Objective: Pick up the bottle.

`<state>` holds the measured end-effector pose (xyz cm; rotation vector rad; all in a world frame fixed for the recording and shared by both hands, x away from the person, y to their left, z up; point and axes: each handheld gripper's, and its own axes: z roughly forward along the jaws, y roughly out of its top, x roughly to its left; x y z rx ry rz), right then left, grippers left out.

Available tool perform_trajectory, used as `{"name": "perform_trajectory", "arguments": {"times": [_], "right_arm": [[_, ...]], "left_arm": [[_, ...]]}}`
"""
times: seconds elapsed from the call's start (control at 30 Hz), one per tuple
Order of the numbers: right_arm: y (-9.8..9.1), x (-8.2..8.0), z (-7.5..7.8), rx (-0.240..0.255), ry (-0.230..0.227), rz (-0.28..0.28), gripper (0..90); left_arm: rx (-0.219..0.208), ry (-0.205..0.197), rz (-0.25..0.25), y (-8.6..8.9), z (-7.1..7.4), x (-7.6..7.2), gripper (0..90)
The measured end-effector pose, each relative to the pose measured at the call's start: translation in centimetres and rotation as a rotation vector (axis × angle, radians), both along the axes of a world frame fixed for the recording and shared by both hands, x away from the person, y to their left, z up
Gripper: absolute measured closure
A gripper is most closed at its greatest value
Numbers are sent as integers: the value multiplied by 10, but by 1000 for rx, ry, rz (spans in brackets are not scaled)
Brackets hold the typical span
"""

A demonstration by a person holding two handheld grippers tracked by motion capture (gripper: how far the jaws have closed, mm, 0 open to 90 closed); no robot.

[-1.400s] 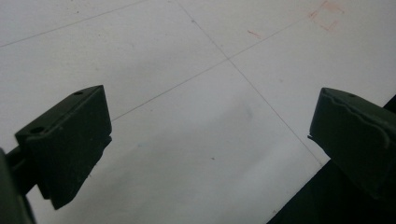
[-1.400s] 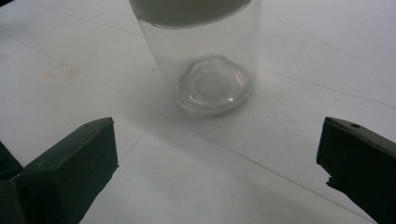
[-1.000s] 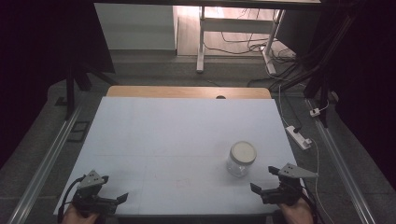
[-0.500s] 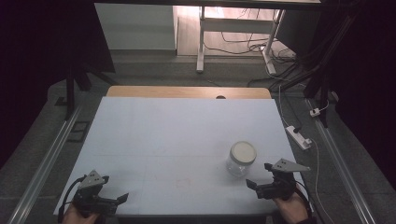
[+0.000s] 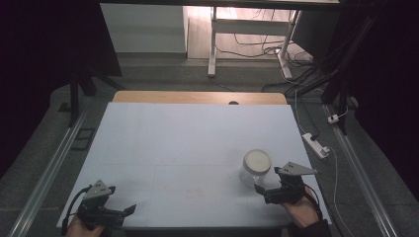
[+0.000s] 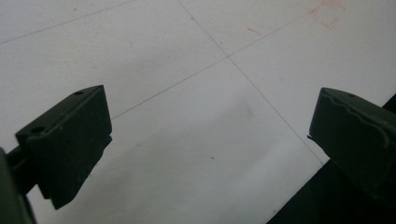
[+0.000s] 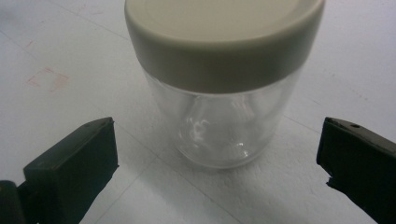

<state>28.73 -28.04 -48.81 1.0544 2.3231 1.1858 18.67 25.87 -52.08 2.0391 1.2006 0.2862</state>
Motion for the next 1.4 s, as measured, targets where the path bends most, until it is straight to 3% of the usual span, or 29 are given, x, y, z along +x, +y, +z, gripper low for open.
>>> {"name": "perform_trajectory", "arguments": {"times": [0.57, 1.4], "right_arm": [[13, 23, -6, 3, 18, 21, 0], [28, 43, -14, -7, 4, 60, 0]], "left_arm": [[-2, 2, -3, 0, 0, 0, 1], [1, 7, -14, -1, 0, 1, 2]]}}
